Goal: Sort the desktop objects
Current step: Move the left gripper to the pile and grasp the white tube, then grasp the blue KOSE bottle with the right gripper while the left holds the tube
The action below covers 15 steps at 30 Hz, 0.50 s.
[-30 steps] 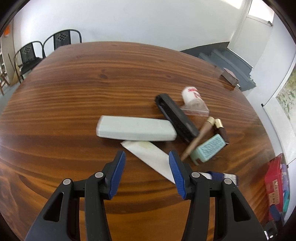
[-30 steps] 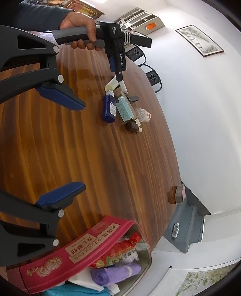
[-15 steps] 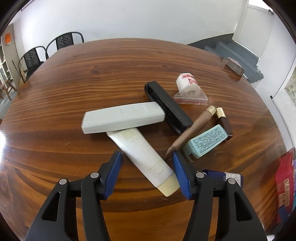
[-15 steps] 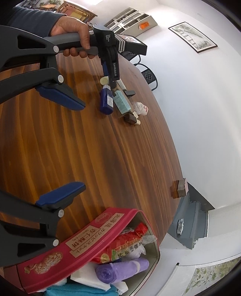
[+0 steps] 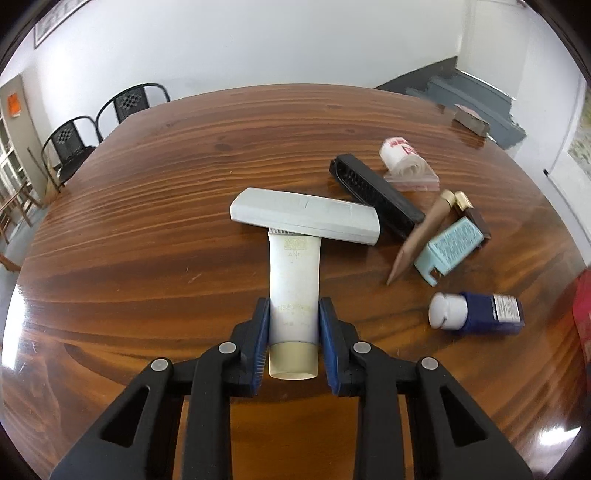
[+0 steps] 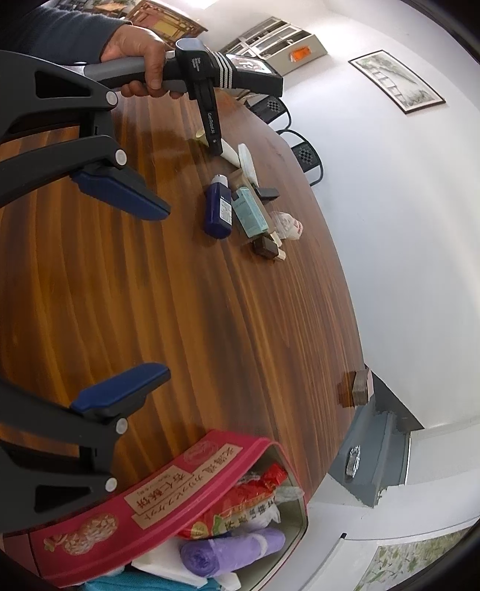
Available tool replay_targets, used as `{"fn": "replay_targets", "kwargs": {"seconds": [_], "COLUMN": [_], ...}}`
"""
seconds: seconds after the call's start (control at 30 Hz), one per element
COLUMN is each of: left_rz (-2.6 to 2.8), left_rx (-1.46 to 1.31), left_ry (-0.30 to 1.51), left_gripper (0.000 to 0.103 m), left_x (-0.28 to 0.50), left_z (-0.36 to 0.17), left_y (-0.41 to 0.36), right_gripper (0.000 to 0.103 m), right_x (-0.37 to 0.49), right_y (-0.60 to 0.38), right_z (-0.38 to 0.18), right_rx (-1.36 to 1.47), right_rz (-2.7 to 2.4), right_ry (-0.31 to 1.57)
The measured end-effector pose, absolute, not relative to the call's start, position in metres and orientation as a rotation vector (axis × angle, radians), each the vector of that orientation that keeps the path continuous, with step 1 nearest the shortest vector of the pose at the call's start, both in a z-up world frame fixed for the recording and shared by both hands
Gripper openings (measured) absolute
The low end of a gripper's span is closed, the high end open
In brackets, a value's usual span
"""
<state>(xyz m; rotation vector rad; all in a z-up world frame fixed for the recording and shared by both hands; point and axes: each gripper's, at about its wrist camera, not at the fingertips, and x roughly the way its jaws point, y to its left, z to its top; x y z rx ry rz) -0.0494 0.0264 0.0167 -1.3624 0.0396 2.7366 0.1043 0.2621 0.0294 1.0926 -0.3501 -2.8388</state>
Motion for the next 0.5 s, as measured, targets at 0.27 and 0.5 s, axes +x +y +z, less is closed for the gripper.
{"fn": "replay_targets", "kwargs": {"seconds": [0.27,0.5], "left_rz": [2.692,2.658], "left_rx": [-1.347,-1.249], "left_ry": [0.093,0.109], "left_gripper": [0.028,0.028], "left_x": [-0.006,0.036], "left_z": [0.018,0.033], "left_y": [0.009,0.005], "right_gripper": [0.083,0.083], "right_x": [0.084,0.054], "right_y": [0.234,0.208], "right_z": [0.035,0.033], "right_rx": [1.100,1.142], "right_rz": [-2.782,-2.696], "right_ry": [-0.192,-0.078]}}
